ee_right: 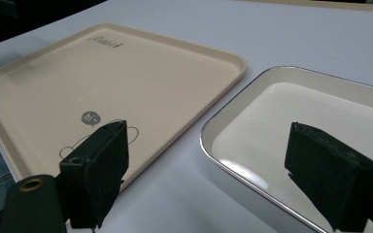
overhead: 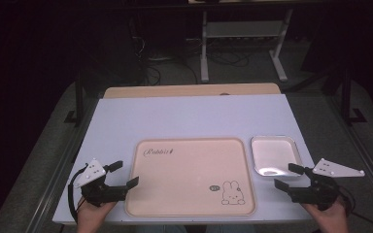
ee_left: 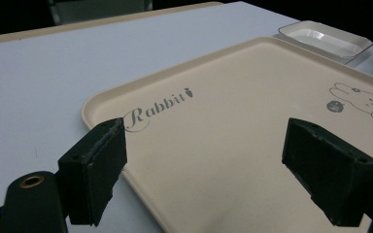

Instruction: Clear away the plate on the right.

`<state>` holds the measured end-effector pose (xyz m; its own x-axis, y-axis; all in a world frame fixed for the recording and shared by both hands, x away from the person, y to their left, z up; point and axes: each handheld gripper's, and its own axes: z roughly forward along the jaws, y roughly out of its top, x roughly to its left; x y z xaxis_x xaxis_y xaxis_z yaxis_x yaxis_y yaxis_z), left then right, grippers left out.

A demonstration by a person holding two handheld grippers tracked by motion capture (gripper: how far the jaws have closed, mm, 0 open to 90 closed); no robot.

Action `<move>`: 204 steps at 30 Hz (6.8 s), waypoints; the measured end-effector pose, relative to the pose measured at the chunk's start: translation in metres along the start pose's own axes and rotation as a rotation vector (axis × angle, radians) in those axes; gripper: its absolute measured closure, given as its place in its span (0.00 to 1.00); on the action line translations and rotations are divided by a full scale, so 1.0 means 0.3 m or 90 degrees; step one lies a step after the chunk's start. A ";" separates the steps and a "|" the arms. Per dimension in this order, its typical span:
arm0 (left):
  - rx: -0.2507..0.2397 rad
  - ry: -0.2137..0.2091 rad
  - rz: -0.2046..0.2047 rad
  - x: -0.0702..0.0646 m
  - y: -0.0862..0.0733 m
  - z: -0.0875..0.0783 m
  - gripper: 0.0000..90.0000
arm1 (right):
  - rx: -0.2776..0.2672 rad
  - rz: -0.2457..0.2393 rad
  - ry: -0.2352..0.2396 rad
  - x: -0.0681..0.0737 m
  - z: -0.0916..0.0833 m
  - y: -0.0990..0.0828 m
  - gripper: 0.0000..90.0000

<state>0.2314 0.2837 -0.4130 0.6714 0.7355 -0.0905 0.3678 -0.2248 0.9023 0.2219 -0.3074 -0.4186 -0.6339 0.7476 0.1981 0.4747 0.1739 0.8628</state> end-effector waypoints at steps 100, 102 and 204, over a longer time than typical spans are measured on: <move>0.004 0.001 -0.007 0.008 -0.003 -0.001 0.18 | 0.255 0.433 -0.077 -0.502 0.126 0.083 0.96; 0.003 0.001 -0.007 0.008 -0.002 -0.003 0.18 | 0.253 0.436 -0.082 -0.501 0.126 0.080 0.97; -0.005 0.006 -0.010 0.011 -0.001 -0.011 0.18 | 0.048 0.435 0.114 0.207 0.496 0.218 0.96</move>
<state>0.2314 0.2885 -0.4121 0.6595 0.7449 -0.1009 0.3738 -0.2085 0.9038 0.3045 -0.1544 -0.4190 -0.2668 0.5893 0.7626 0.8388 -0.2478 0.4849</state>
